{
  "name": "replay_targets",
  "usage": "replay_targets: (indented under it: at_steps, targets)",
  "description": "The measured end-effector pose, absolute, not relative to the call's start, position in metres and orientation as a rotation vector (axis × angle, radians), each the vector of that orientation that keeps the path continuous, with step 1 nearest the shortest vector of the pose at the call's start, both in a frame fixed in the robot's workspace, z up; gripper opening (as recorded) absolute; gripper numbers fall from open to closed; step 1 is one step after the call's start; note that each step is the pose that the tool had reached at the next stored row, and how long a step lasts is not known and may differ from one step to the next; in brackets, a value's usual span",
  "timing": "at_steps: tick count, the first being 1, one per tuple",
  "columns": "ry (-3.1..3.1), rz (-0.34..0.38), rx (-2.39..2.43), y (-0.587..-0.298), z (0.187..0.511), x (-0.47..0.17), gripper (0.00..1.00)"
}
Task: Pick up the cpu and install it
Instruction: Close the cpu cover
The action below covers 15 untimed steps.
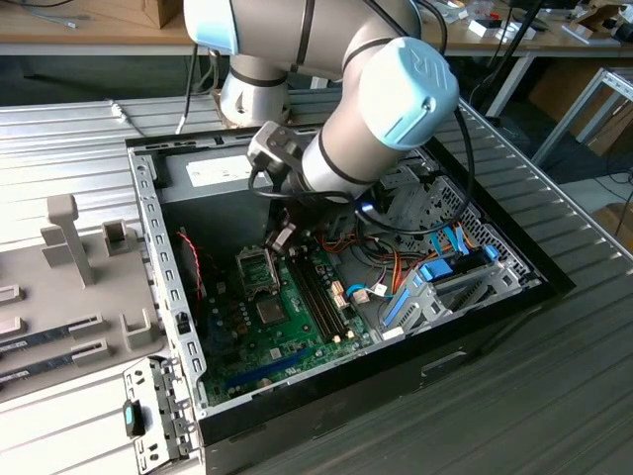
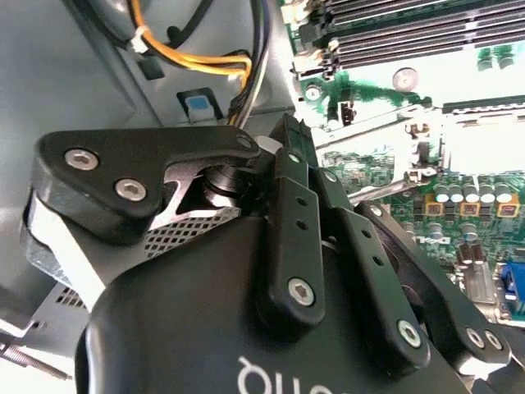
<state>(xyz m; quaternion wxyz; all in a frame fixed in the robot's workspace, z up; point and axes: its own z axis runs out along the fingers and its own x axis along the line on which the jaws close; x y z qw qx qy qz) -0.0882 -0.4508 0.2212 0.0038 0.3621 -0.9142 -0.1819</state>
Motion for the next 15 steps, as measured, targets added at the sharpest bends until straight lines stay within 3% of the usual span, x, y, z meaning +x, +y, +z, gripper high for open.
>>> replay_targets:
  at_steps: [15]
  targets:
    - [-2.853, -0.605, 1.128, -0.455, 0.204, -0.09, 0.11]
